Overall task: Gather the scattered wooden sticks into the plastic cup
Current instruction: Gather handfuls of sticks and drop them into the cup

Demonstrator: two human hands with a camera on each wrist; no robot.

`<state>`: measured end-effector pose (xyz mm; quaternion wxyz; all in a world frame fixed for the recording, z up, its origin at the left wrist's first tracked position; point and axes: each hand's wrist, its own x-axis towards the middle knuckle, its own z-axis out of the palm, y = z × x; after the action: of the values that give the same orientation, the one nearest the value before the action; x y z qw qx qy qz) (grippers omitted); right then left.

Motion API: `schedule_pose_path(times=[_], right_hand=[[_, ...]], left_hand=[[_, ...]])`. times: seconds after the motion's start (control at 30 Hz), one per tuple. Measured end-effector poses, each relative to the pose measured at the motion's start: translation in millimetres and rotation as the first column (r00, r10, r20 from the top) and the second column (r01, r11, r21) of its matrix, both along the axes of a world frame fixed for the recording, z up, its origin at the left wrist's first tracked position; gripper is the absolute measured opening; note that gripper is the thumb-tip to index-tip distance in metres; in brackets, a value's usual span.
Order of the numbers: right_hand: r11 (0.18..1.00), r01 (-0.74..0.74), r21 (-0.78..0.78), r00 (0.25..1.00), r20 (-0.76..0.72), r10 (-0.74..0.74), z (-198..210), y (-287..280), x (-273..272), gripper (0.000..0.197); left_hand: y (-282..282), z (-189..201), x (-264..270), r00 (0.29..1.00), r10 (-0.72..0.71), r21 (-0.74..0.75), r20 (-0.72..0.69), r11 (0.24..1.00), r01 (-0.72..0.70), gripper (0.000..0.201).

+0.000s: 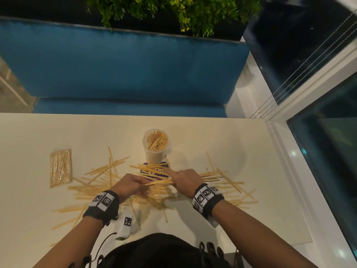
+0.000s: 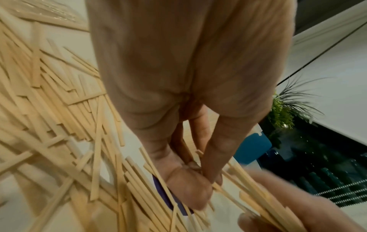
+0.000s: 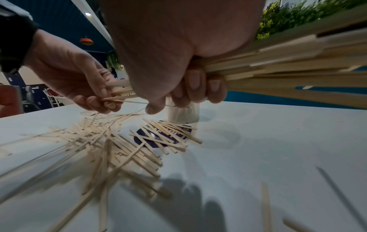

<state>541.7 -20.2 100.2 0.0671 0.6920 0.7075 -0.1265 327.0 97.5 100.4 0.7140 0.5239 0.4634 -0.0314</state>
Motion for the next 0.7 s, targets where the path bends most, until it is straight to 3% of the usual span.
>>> schedule_pose_path(times=[0.03, 0.13, 0.37, 0.53, 0.6, 0.7], right_hand=[[1.0, -0.026, -0.011, 1.0, -0.003, 0.026, 0, 0, 0, 0.03], [0.998, 0.004, -0.057, 1.0, 0.005, -0.004, 1, 0, 0, 0.033], [0.991, 0.064, -0.122, 0.998, -0.005, -0.065, -6, 3, 0, 0.02], [0.955, 0.188, -0.229, 0.946, -0.218, -0.239, -8, 12, 7, 0.028], [0.934, 0.248, -0.256, 0.888, -0.327, -0.325, -7, 15, 10, 0.039], [0.929, 0.284, -0.237, 0.818, -0.445, -0.364, -2, 17, 10, 0.037]], left_hand=[[0, 1, 0, 1.0, 0.005, -0.012, 0.004, 1.0, -0.005, 0.02], [0, -5, 0, 0.994, 0.1, -0.07, 0.032, 0.993, -0.098, 0.022], [-12, -5, 6, 0.964, 0.257, -0.127, 0.071, 0.961, -0.247, 0.025], [-16, -6, 2, 0.886, 0.437, -0.348, 0.155, 0.864, -0.365, 0.037], [-17, -12, 0, 0.878, 0.464, -0.358, 0.119, 0.844, -0.398, 0.04], [-20, -20, 1, 0.878, 0.477, -0.324, 0.039, 0.837, -0.441, 0.036]])
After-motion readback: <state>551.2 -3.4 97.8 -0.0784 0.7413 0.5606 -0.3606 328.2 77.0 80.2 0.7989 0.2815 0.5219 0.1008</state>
